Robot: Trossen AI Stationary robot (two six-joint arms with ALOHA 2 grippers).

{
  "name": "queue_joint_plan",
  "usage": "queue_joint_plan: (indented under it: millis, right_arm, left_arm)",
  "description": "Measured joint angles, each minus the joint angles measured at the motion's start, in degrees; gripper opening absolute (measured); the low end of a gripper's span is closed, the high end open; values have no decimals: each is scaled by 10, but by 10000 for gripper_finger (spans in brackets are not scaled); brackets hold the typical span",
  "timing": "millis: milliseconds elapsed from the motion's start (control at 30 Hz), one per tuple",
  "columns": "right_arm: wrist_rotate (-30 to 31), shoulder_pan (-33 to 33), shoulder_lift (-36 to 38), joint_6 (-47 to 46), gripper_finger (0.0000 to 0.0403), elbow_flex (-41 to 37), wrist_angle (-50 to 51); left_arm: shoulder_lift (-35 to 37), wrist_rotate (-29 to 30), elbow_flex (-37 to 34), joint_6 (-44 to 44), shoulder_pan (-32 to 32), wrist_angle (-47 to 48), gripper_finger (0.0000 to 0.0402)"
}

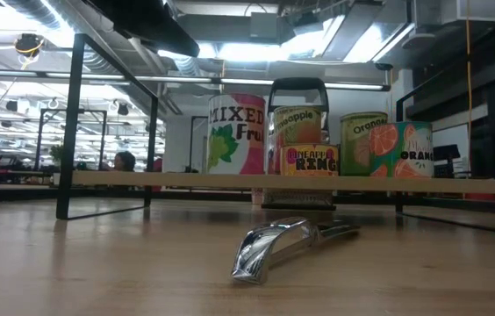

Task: Pick and place cans onto a shelf
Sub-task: Put the canned peaches on the shelf

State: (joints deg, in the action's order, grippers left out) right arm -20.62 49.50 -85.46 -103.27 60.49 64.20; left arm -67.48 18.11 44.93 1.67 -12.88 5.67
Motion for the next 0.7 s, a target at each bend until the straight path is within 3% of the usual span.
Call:
queue_joint_plan:
  millis: [467, 700]
  right_arm:
    - [11, 0, -22, 2, 180, 2, 3]
    - [9, 0, -24, 2, 144, 2, 11]
  left_arm:
    - [0, 0, 0, 0, 0, 0, 55]
    - [0, 0, 0, 0, 0, 0, 55]
